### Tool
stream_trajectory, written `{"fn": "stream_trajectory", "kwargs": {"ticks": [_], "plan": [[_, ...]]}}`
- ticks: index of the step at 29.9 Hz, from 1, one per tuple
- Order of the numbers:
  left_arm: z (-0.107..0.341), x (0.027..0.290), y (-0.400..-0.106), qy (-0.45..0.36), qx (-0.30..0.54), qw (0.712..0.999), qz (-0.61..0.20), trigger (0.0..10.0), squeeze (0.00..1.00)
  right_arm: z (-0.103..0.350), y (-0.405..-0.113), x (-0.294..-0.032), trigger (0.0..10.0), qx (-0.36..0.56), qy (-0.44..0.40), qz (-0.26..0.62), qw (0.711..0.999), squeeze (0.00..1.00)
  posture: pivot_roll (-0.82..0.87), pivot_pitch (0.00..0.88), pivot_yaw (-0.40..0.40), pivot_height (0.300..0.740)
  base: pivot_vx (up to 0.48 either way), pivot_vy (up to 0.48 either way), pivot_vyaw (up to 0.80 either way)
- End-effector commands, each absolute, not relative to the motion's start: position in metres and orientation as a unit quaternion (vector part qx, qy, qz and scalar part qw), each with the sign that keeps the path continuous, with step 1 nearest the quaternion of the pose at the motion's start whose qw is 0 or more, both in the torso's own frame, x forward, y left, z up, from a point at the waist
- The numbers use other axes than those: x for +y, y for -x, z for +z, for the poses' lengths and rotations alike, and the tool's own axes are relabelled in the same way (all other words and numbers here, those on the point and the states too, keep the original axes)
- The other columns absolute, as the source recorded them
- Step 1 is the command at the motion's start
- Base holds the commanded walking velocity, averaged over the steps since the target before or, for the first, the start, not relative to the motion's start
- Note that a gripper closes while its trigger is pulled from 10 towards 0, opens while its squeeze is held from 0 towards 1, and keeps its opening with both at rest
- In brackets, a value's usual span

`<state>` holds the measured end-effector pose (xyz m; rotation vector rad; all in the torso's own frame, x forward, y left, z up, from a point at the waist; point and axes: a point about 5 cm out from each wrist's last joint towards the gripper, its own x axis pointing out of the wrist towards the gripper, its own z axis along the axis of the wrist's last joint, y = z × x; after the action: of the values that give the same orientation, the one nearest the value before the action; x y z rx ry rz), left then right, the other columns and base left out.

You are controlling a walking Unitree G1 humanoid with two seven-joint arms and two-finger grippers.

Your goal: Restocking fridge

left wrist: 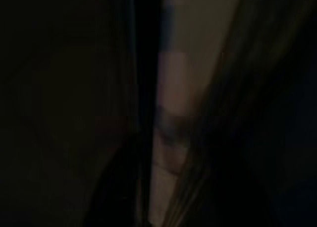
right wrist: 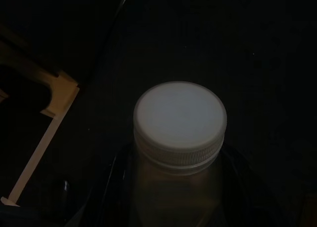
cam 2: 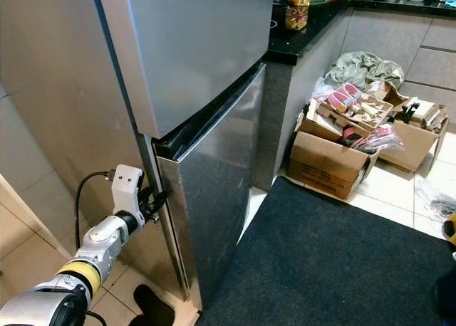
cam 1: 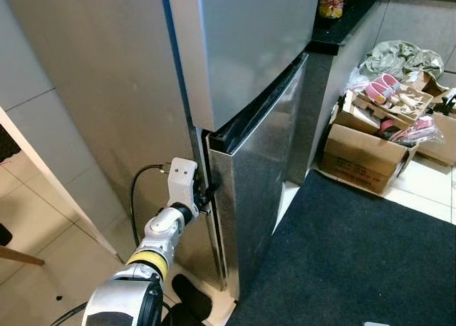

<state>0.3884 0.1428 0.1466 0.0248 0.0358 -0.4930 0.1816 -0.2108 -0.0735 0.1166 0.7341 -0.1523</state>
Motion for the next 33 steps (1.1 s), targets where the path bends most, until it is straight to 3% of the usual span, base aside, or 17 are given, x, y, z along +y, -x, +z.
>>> {"fn": "stream_trajectory", "kwargs": {"ticks": [1,3,4,6,7,8,9,10,11,12,15,19,23,26,27,31,33], "plan": [[0.141,0.106,-0.381,-0.002,0.055,0.925,-0.377,10.0,1.00,-0.076,-0.176,-0.211,10.0,0.365,-0.057,-0.080,0.926,0.00,-0.17,0.210,0.056,0.740,0.000,0.000,0.00],[0.132,0.078,-0.364,0.022,0.101,0.841,-0.530,10.0,1.00,-0.076,-0.177,-0.211,10.0,0.367,-0.056,-0.079,0.925,0.00,-0.16,0.205,0.055,0.740,0.000,0.000,0.00],[0.132,0.078,-0.364,0.022,0.101,0.841,-0.530,10.0,1.00,-0.076,-0.177,-0.211,10.0,0.367,-0.056,-0.079,0.925,0.00,-0.16,0.205,0.055,0.740,0.000,0.000,0.00],[0.130,0.069,-0.357,0.030,0.117,0.802,-0.585,10.0,1.00,-0.076,-0.177,-0.211,10.0,0.368,-0.056,-0.078,0.925,0.00,-0.16,0.204,0.054,0.740,0.000,0.000,0.00],[0.129,0.058,-0.347,0.030,0.133,0.747,-0.651,10.0,1.00,-0.076,-0.178,-0.210,10.0,0.369,-0.056,-0.077,0.925,0.00,-0.16,0.200,0.054,0.740,0.000,0.000,0.00],[0.131,0.048,-0.338,0.048,0.142,0.694,-0.705,10.0,0.64,-0.076,-0.179,-0.210,10.0,0.369,-0.056,-0.076,0.925,0.00,-0.16,0.199,0.054,0.740,0.000,0.000,0.00],[0.131,0.048,-0.338,0.048,0.142,0.694,-0.705,10.0,0.64,-0.076,-0.179,-0.210,10.0,0.369,-0.056,-0.076,0.925,0.00,-0.16,0.199,0.054,0.740,0.000,0.000,0.00],[0.137,0.037,-0.331,0.077,0.133,0.659,-0.736,10.0,0.00,-0.075,-0.180,-0.210,10.0,0.368,-0.056,-0.074,0.925,0.00,-0.16,0.194,0.053,0.740,0.000,0.000,0.00],[0.137,0.037,-0.331,0.077,0.133,0.659,-0.736,10.0,0.00,-0.075,-0.180,-0.210,10.0,0.368,-0.056,-0.074,0.925,0.00,-0.16,0.194,0.053,0.740,0.000,0.000,0.00],[0.149,0.023,-0.323,0.128,0.106,0.618,-0.768,10.0,0.00,-0.075,-0.182,-0.209,10.0,0.368,-0.056,-0.070,0.925,0.00,-0.16,0.190,0.048,0.740,0.000,0.000,0.00],[0.155,0.019,-0.321,0.150,0.095,0.606,-0.775,10.0,0.00,-0.074,-0.184,-0.209,10.0,0.369,-0.055,-0.066,0.925,0.00,-0.15,0.183,0.044,0.740,0.000,0.000,0.00],[0.150,0.024,-0.320,0.141,0.099,0.613,-0.771,10.0,0.00,-0.074,-0.185,-0.209,10.0,0.370,-0.054,-0.063,0.925,0.00,-0.15,0.177,0.042,0.740,0.000,0.000,0.00],[0.130,0.039,-0.321,0.081,0.127,0.660,-0.736,10.0,0.00,-0.067,-0.196,-0.221,10.0,0.364,-0.051,-0.065,0.928,0.00,-0.15,0.160,0.041,0.740,0.000,0.000,0.00],[0.102,0.055,-0.323,-0.033,0.171,0.739,-0.650,10.0,0.00,-0.062,-0.203,-0.228,10.0,0.360,-0.051,-0.067,0.929,0.00,-0.15,0.149,0.042,0.740,0.000,0.000,0.00],[0.102,0.055,-0.323,-0.033,0.171,0.739,-0.650,10.0,0.00,-0.062,-0.203,-0.228,10.0,0.360,-0.051,-0.067,0.929,0.00,-0.15,0.149,0.042,0.740,0.000,0.000,0.00],[0.065,0.099,-0.334,-0.102,0.222,0.862,-0.445,10.0,0.00,-0.059,-0.209,-0.225,10.0,0.356,-0.047,-0.062,0.931,0.00,-0.14,0.138,0.043,0.740,0.000,0.000,0.00],[0.060,0.109,-0.334,-0.108,0.231,0.878,-0.405,10.0,0.00,-0.058,-0.210,-0.224,10.0,0.355,-0.046,-0.061,0.932,0.00,-0.14,0.138,0.043,0.740,0.000,0.000,0.00]]}}
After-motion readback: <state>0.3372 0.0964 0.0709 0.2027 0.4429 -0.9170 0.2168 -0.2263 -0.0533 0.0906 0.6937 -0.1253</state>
